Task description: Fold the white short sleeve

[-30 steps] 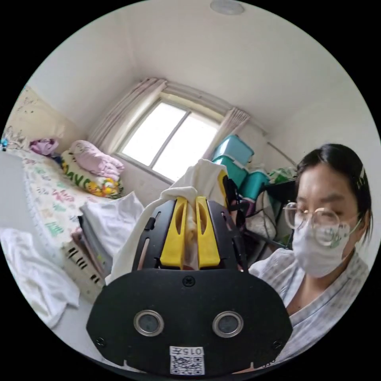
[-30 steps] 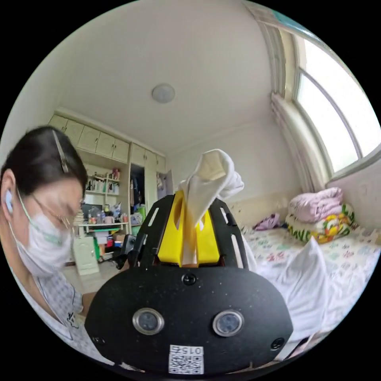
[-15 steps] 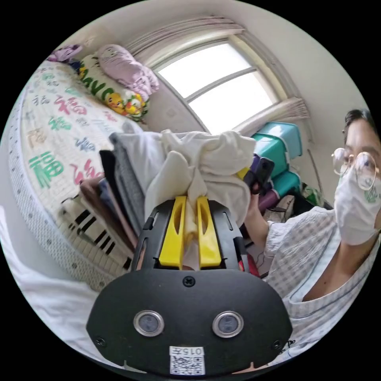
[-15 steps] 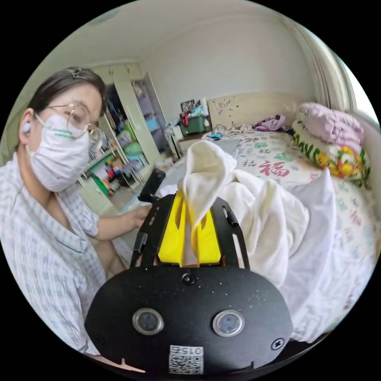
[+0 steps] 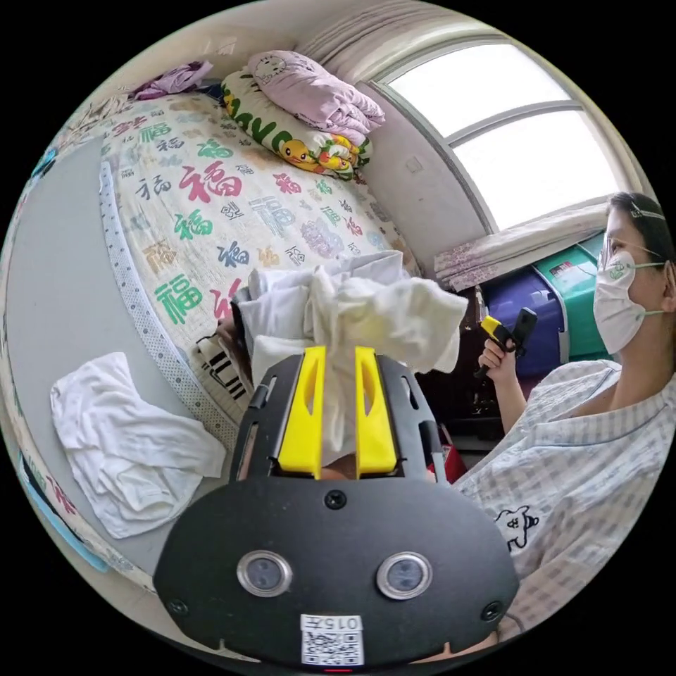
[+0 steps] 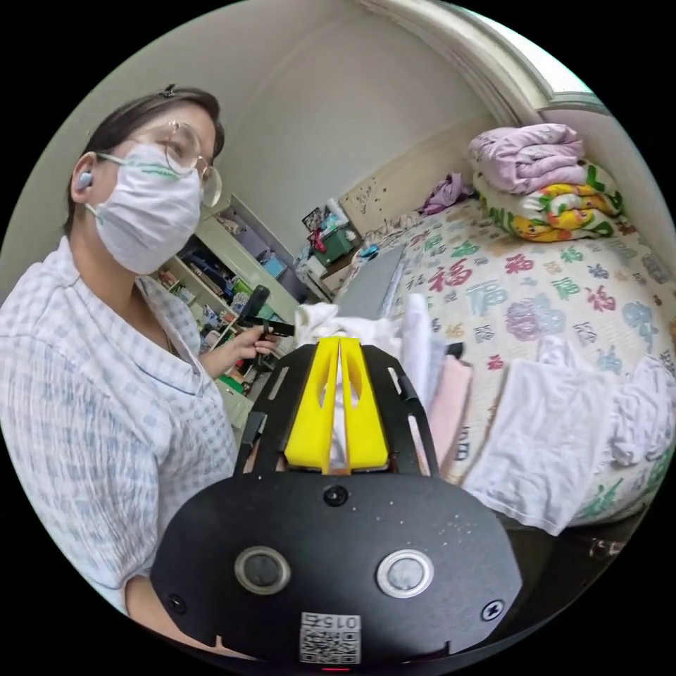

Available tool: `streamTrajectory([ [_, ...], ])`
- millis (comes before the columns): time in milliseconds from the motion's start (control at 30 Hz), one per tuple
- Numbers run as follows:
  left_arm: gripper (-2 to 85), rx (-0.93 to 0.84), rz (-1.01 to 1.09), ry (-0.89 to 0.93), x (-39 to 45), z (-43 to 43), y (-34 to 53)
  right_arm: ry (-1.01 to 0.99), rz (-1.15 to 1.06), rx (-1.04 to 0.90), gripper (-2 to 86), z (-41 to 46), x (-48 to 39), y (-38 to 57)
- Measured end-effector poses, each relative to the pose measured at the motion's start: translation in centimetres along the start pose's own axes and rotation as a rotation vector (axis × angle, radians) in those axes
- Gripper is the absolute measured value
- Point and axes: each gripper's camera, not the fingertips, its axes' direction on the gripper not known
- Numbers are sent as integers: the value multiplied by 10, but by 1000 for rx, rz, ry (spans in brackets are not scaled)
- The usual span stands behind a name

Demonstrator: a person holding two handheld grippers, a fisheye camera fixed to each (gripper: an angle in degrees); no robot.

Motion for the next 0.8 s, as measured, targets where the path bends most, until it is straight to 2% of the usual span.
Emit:
streamTrajectory([
  [100,45,35,105,-33,45,17,-61,265,93,-29,21,-14,64,-18],
  [233,74,71,249,-11,88,61,-150,401,181,-131,74,6,151,-41],
  [333,122,-81,411,-43,114,148,-236,440,250,-140,101,24,215,-58],
  [400,135,-314,517,2,122,241,-300,433,306,-192,113,40,260,-72],
  [500,143,-543,572,-6,118,357,-357,437,351,-210,123,52,298,-89],
  [600,165,-725,540,-69,102,453,-385,456,405,-267,142,63,324,-101],
  [700,182,-837,444,-156,79,518,-394,406,416,-283,150,70,332,-109],
  [800,179,-820,391,-172,71,545,-399,355,432,-297,125,73,336,-113],
])
